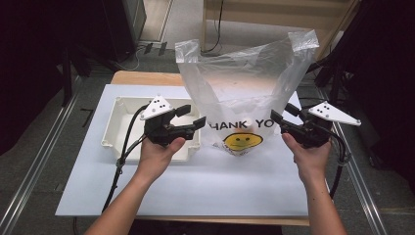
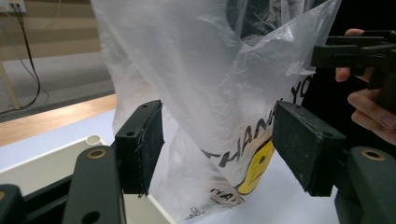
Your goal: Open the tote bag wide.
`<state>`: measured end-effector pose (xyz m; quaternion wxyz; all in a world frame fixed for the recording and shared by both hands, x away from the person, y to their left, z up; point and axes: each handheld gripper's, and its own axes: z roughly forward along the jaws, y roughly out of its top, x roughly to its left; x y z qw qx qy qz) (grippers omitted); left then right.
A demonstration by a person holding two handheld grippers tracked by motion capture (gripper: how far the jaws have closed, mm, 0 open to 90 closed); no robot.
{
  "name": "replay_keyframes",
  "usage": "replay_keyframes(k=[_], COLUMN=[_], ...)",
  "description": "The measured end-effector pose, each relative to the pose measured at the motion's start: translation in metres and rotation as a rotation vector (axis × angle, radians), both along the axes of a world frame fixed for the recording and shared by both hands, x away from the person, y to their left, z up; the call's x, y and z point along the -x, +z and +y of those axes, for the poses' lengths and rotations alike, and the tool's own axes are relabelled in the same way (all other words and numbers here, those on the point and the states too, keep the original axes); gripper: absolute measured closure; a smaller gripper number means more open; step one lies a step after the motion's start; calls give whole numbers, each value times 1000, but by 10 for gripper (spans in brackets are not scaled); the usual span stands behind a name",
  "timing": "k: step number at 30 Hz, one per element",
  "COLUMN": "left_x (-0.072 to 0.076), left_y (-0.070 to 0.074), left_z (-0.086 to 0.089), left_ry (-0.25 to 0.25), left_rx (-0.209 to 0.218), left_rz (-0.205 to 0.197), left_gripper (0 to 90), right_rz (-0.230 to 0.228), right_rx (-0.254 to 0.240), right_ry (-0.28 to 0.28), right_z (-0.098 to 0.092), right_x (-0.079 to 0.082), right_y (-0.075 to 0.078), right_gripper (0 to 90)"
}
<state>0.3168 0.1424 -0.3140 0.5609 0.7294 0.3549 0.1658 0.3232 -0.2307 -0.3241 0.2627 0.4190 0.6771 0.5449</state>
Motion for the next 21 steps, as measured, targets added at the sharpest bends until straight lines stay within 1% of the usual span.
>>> replay_keyframes(k=[1,2,4,5,6,7,8,9,10,11,12,14,15,16,17,18,21], left_x=[0,-1,-2,-3,-3,-3,-3,-3,-2,-2,-2,-2,-2,-1,-1,0,0], left_y=[0,0,1,2,3,3,3,4,5,5,5,5,4,4,4,3,3], left_z=[0,-1,-3,-4,-4,-4,-5,-6,-6,-7,-7,-8,-8,-8,-8,-9,-9], left_ry=[0,5,16,26,25,25,24,22,19,6,-2,-7,-16,-34,-34,-48,-56], left_rx=[0,0,0,-1,-3,-3,-2,-6,-10,-12,-12,-15,-13,-17,-17,-19,-22], left_rz=[0,2,5,5,0,0,-4,-8,-8,-11,-14,-14,-13,-18,-18,-25,-27], left_gripper=[373,373,410,446,510,555,602,602,641,690,764,845,845,900,900,900,900], right_rz=[0,-3,-5,-5,-14,-14,-19,-19,-24,-29,-33,-35,-35,-40,-40,-37,-27], right_rx=[0,3,7,7,14,14,27,27,31,34,41,57,57,68,68,79,64], right_ry=[0,-2,-9,-9,-4,-4,3,3,7,11,16,22,22,28,28,19,18], right_z=[0,0,1,2,2,2,3,3,3,3,3,4,4,5,5,6,3], right_x=[0,0,0,0,0,0,1,1,2,2,3,4,4,5,5,6,5], right_y=[0,0,-1,-1,-2,-2,-2,-2,-3,-3,-3,-3,-3,-3,-3,-4,-6], right_gripper=[462,492,559,601,662,662,738,738,778,824,886,900,900,900,900,900,900])
